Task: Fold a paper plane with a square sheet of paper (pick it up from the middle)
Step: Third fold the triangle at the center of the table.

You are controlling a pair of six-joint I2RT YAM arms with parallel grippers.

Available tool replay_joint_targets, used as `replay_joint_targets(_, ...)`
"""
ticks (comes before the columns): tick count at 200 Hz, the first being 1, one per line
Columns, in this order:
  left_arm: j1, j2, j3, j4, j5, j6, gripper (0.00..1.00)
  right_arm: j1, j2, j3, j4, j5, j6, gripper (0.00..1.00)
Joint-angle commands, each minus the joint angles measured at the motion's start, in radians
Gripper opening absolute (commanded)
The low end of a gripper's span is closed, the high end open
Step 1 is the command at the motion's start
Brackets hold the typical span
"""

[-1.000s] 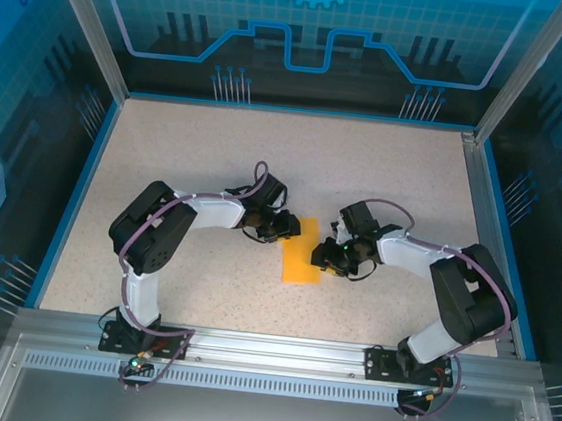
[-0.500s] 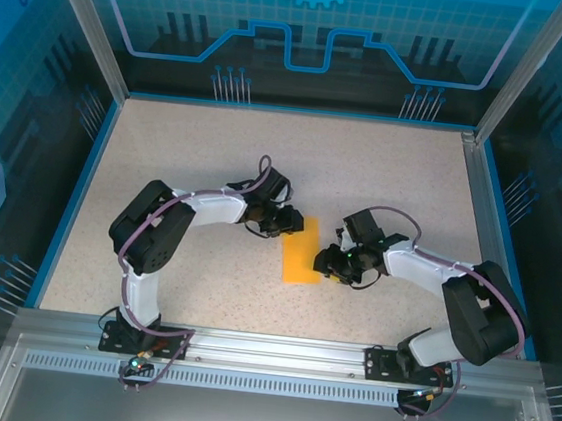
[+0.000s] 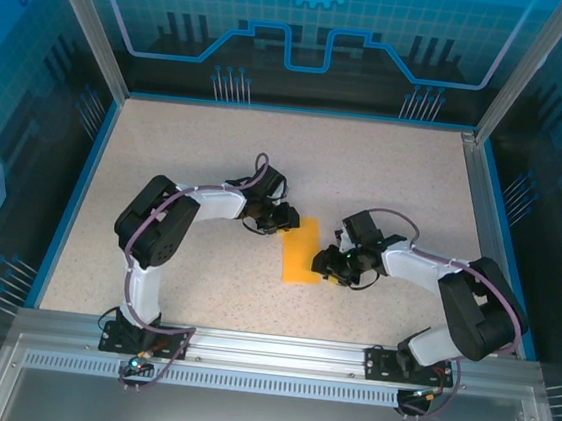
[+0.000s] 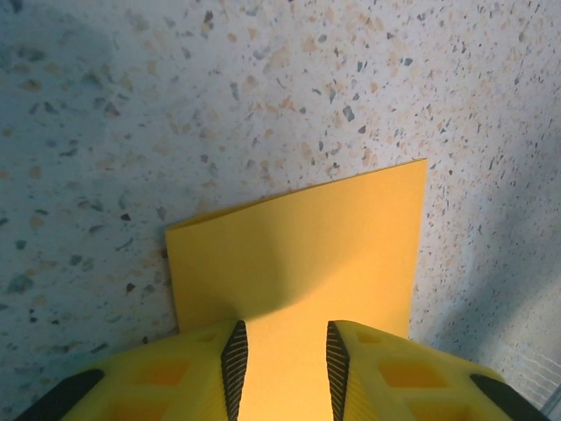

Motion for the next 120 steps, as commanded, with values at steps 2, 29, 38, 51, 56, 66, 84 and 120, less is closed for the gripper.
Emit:
replay_joint_targets(2, 0.007, 0.038, 0.016, -0.048, -0.013, 0.015, 0.34, 0.017, 0.019, -0.021, 0.006, -0.035, 0.013, 0.44)
replay_joint_targets(29, 0.01, 0.039, 0.003, -0.051, -0.019, 0.013, 0.34, 0.02, 0.015, -0.027, 0.013, -0.033, 0.021, 0.44)
replay_joint_targets(38, 0.012, 0.038, -0.001, -0.053, -0.021, 0.013, 0.34, 0.021, 0.013, -0.03, 0.03, -0.042, 0.029, 0.44)
replay_joint_targets(51, 0.013, 0.04, -0.007, -0.054, -0.019, 0.01, 0.34, 0.023, 0.016, -0.034, 0.055, -0.057, 0.038, 0.42)
replay_joint_targets(56, 0.013, 0.039, -0.009, -0.053, -0.018, 0.009, 0.34, 0.027, 0.019, -0.032, 0.061, -0.06, 0.039, 0.41)
replay_joint_targets(66, 0.013, 0.039, -0.012, -0.052, -0.015, 0.008, 0.34, 0.032, 0.025, -0.028, 0.065, -0.06, 0.041, 0.39)
replay_joint_targets(84, 0.013, 0.036, -0.02, -0.049, -0.013, 0.006, 0.34, 0.041, 0.037, -0.023, 0.075, -0.061, 0.044, 0.36)
replay_joint_targets(120, 0.013, 0.031, -0.032, -0.042, -0.008, 0.003, 0.34, 0.05, 0.042, -0.022, 0.077, -0.039, 0.056, 0.35)
